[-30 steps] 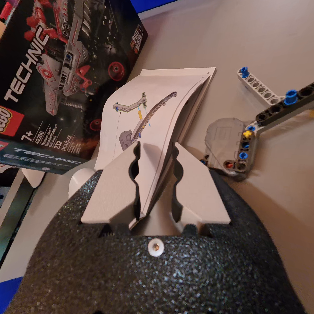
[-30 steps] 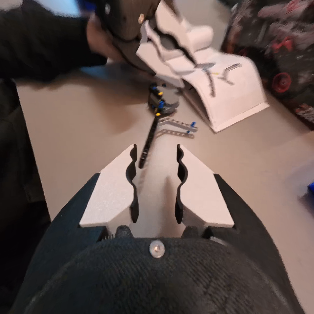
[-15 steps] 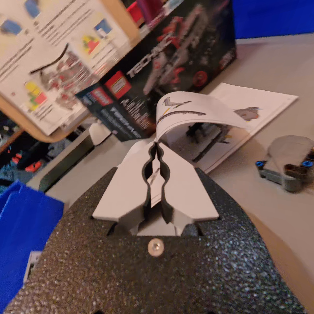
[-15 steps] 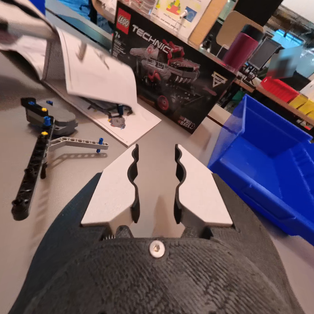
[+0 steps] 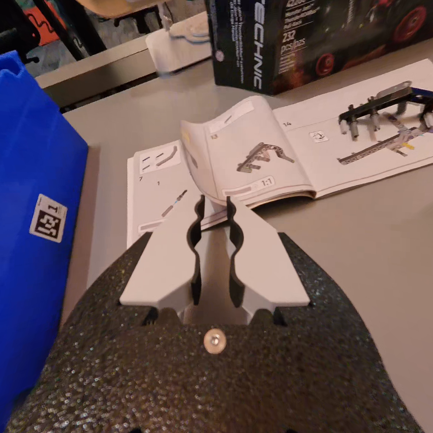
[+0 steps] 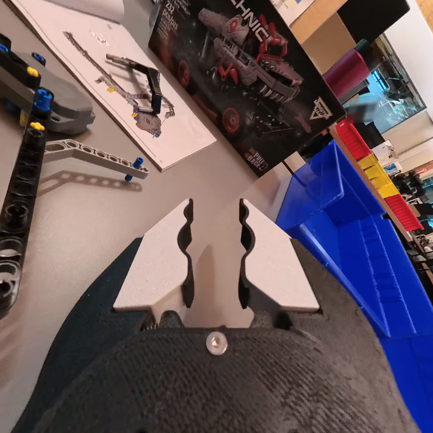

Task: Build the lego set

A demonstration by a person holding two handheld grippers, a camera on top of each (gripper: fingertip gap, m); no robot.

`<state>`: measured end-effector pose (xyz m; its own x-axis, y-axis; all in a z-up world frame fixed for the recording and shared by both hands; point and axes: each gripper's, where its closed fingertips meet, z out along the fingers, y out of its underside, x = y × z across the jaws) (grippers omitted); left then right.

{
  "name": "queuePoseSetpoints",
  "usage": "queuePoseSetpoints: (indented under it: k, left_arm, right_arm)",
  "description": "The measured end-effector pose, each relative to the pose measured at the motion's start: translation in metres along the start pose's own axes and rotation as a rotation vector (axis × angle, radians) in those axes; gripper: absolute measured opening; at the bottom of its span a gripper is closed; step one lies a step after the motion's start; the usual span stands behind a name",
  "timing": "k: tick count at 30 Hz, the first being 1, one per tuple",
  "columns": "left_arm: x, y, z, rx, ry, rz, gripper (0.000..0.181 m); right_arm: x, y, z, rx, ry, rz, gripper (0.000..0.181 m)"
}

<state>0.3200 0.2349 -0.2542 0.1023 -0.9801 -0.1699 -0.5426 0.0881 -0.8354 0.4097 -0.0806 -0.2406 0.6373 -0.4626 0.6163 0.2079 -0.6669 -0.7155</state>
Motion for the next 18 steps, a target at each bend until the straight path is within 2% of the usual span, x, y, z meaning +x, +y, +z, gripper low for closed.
queuePoseSetpoints:
  k: [6, 8, 10, 11, 13, 15, 18]
  left_arm:
    - [-0.016, 0.005, -0.010, -0.003, -0.047, -0.003, 0.024]
    - [-0.005, -0.018, -0.023, 0.096, -0.048, 0.085, 0.024]
    - [0.035, -0.059, -0.038, 0.256, 0.072, 0.247, 0.024]
    - [0.059, -0.074, -0.042, 0.293, 0.157, 0.336, 0.025]
    - [0.101, -0.089, -0.035, 0.250, 0.338, 0.492, 0.037]
    - [0.128, -0.098, -0.012, 0.195, 0.467, 0.599, 0.049]
    - [0.156, -0.095, 0.025, 0.107, 0.617, 0.755, 0.047]
  right_arm:
    - [0.007, 0.000, -0.001, 0.007, 0.035, 0.016, 0.035]
    - [0.013, 0.000, -0.003, 0.019, 0.068, 0.023, 0.034]
    - [0.018, 0.000, -0.004, 0.029, 0.096, 0.027, 0.033]
    - [0.019, 0.000, -0.004, 0.032, 0.104, 0.030, 0.033]
    - [0.021, 0.000, -0.004, 0.031, 0.111, 0.032, 0.032]
    - [0.019, 0.000, -0.003, 0.029, 0.108, 0.020, 0.031]
    - [0.018, -0.001, -0.005, 0.045, 0.111, 0.000, 0.031]
